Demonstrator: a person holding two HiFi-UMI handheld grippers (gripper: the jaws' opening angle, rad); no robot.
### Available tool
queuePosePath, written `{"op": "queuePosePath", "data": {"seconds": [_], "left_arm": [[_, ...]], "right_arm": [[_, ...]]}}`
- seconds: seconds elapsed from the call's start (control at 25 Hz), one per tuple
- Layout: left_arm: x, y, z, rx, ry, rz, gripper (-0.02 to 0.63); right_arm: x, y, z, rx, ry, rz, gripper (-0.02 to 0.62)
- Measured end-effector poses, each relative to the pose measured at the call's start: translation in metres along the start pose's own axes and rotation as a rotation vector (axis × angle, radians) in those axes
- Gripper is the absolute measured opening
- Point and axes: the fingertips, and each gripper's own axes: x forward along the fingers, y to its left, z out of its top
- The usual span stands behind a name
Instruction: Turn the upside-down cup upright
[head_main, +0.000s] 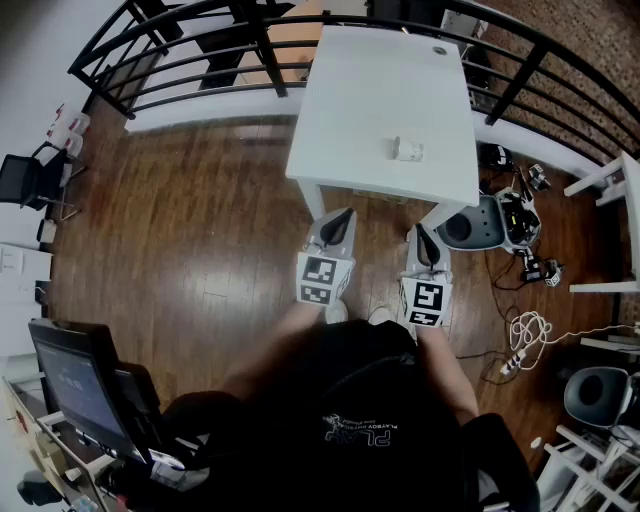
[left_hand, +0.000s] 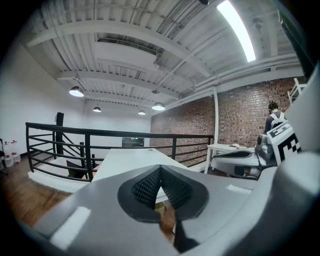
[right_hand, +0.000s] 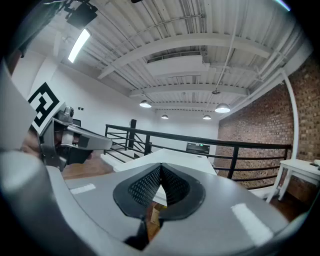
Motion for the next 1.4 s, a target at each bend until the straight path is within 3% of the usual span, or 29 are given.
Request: {"op": "queuePosePath", "data": {"seconds": [0.24, 0.52, 0.96, 1.4], "left_arm": [[-0.005, 0.016, -0.006, 0.0, 0.011, -0.019, -0.003], [-0.005, 0.0, 0.0, 0.0, -0.017, -0.071, -0.002], [0.009, 0.011, -0.013, -0.047, 0.003, -0.036, -0.003], [0.05, 0.022, -0.007, 0.015, 0.059, 0.014, -0.003]], "right_arm": [[-0.001, 0.01, -0.001, 0.042, -0.003, -0.041, 0.014], [-0.008, 0.009, -0.015, 0.056, 0.03, -0.07, 0.012], [0.007, -0.006, -0.017, 0.041, 0.05, -0.062, 0.014], [0.066, -0.04, -0.035, 0.081, 0.062, -0.027, 0.014]]}}
